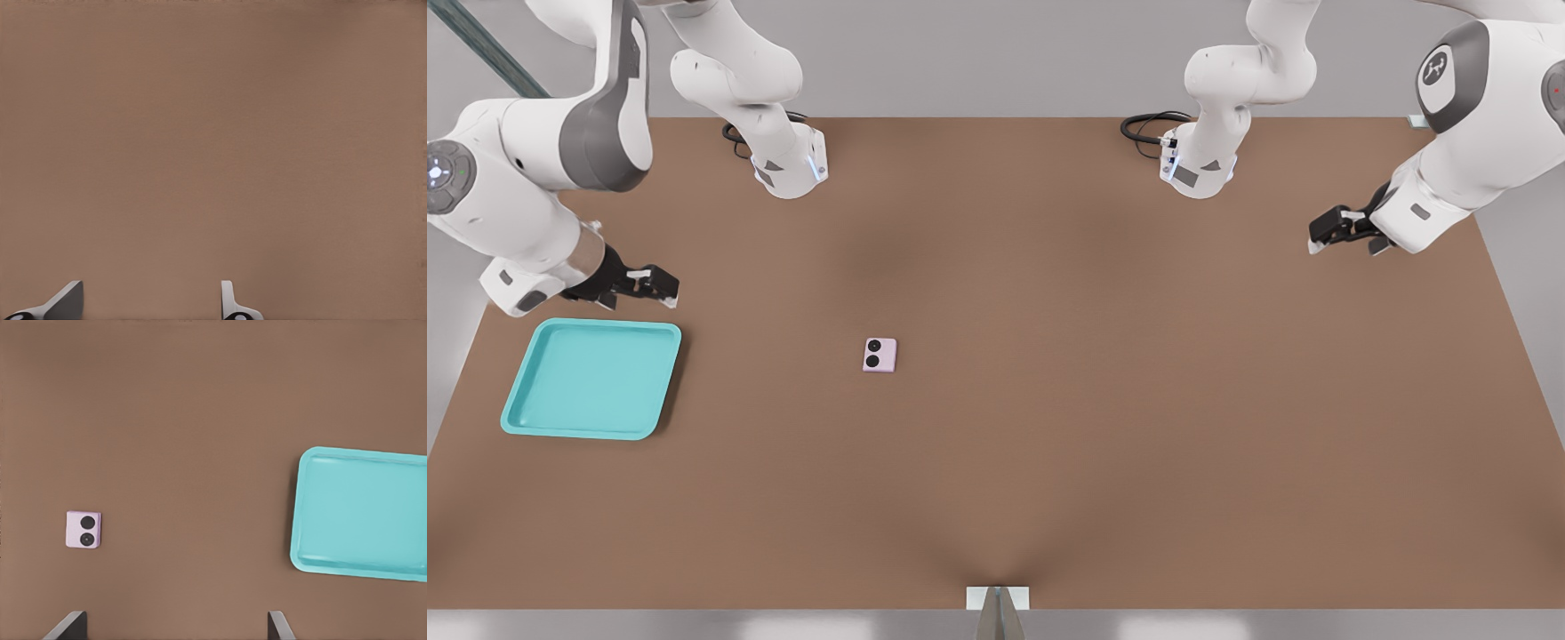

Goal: Keep left arm still and place phone on the tray with right arm

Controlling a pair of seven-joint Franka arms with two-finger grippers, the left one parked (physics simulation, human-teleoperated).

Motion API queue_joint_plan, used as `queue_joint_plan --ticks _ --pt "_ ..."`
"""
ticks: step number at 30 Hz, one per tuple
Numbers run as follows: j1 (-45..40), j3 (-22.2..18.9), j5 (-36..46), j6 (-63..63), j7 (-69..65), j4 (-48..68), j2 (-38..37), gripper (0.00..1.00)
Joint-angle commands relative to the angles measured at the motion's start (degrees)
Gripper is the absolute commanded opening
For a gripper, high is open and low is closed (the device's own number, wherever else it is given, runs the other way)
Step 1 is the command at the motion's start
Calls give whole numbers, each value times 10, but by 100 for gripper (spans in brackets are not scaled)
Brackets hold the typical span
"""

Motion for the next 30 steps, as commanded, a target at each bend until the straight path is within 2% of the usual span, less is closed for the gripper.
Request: queue_joint_plan --ticks 1,2,3,5,6,10,12,17,21,24,25,30 --pt "-4 1 -1 32 -9 1 2 100" --pt "-4 2 1 32 6 2 10 100" --pt "16 27 -3 47 54 15 56 100" --pt "72 32 -2 95 92 44 129 100" --pt "98 32 -2 132 131 44 136 100" --pt "225 32 -47 215 403 36 227 100" --pt "239 43 -44 275 504 -20 230 100" --pt "239 66 -44 335 641 -117 225 100" --pt "221 66 -45 474 623 -221 223 100" --pt "189 79 -45 537 571 -267 223 100" --pt "169 95 -46 571 555 -281 229 100" --pt "156 95 -46 633 521 -285 270 100"
